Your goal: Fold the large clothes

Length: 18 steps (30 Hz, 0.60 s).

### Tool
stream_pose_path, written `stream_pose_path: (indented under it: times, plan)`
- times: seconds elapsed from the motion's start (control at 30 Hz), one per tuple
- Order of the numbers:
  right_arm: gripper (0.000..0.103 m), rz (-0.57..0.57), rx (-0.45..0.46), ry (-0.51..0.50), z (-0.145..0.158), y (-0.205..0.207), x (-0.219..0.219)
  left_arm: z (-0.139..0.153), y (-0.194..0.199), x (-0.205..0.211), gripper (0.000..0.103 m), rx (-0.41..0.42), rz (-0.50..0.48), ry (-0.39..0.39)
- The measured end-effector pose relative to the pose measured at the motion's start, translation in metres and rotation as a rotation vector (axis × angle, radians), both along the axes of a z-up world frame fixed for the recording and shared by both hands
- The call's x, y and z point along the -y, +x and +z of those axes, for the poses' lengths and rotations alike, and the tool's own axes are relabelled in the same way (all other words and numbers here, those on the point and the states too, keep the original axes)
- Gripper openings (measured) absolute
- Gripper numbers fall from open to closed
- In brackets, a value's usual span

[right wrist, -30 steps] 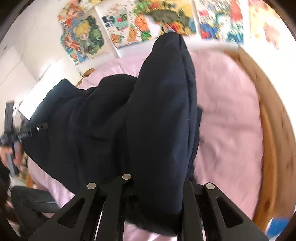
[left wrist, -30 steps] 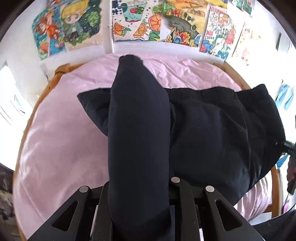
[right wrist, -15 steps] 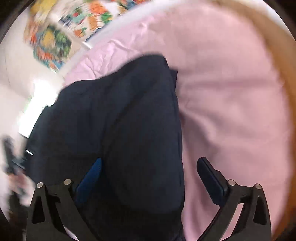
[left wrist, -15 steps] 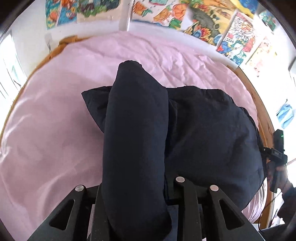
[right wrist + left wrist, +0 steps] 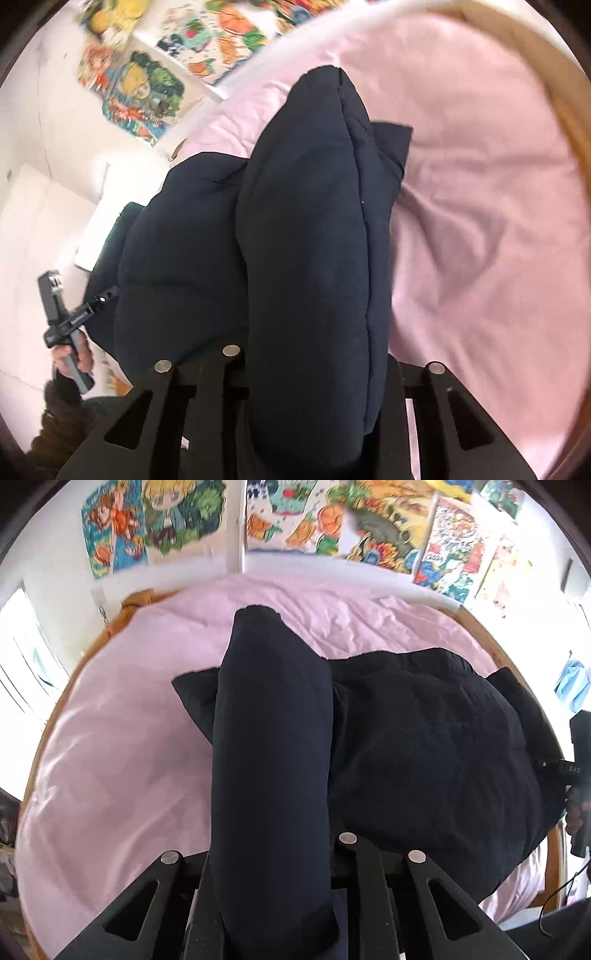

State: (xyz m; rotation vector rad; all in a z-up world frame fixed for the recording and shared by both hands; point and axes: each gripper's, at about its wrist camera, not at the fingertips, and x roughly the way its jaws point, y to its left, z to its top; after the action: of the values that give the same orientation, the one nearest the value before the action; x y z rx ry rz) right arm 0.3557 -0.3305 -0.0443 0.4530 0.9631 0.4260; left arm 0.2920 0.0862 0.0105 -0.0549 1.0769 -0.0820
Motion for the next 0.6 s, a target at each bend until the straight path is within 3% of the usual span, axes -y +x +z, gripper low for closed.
stream_pose_path:
  times: [0.13,0.23,0.37,0.5,0.57,0.6]
  plan:
    - [0.024,-0.024,0.039,-0.092,0.046,-0.035,-0.002,0.023,-0.033,-0.006,0.015,0.019,-0.001,-0.051]
    - [0.024,-0.025,0.067,-0.156,0.058,-0.068,0.005,0.028,-0.062,-0.006,0.015,0.043,-0.025,-0.045]
    - [0.029,-0.092,0.043,-0.134,0.033,-0.095,0.01,0.002,-0.08,-0.006,0.02,0.042,-0.011,-0.039]
    - [0.05,-0.204,-0.05,-0.133,-0.006,-0.091,0.024,-0.016,-0.082,-0.008,0.039,0.021,0.022,-0.048]
    - [0.056,-0.228,-0.062,-0.107,-0.013,-0.091,0.031,-0.016,-0.082,-0.012,0.044,0.019,0.036,-0.069]
    - [0.065,-0.251,-0.063,-0.095,-0.014,-0.091,0.036,-0.017,-0.081,-0.015,0.05,0.012,0.055,-0.083]
